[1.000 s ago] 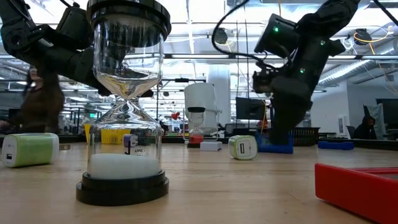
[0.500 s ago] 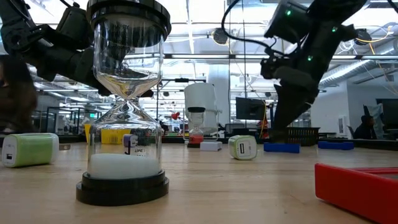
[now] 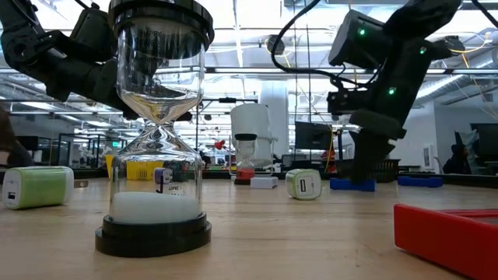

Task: Pick & Place Office items
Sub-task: Put the blue timer into the black bin

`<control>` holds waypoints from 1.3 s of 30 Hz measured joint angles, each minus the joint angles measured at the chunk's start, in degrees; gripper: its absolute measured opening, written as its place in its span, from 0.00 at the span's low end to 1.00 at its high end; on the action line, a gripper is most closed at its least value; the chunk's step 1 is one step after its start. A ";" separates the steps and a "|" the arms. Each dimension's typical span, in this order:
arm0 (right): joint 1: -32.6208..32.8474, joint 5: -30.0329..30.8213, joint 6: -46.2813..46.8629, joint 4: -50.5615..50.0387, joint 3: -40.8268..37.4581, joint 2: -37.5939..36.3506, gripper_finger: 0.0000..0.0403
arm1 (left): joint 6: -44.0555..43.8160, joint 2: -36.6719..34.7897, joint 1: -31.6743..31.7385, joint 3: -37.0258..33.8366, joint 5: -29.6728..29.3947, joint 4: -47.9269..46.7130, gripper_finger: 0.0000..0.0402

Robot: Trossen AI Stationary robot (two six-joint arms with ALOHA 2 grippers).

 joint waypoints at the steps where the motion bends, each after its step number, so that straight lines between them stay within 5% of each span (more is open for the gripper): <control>1: 0.01 -0.11 -0.20 0.00 0.00 0.09 0.64 | 0.00 0.00 0.00 0.00 0.02 0.00 0.13; 9: 0.02 -3.06 1.31 0.11 0.00 -0.08 0.51 | -0.02 0.00 0.00 0.00 0.00 0.00 0.13; 22: 0.02 -2.74 1.19 0.67 0.00 0.17 0.60 | -0.02 0.00 0.00 0.00 0.02 0.00 0.13; 39: -0.95 -2.55 1.11 5.47 -4.55 -0.01 0.48 | -0.02 0.00 0.00 0.00 0.00 -0.02 0.13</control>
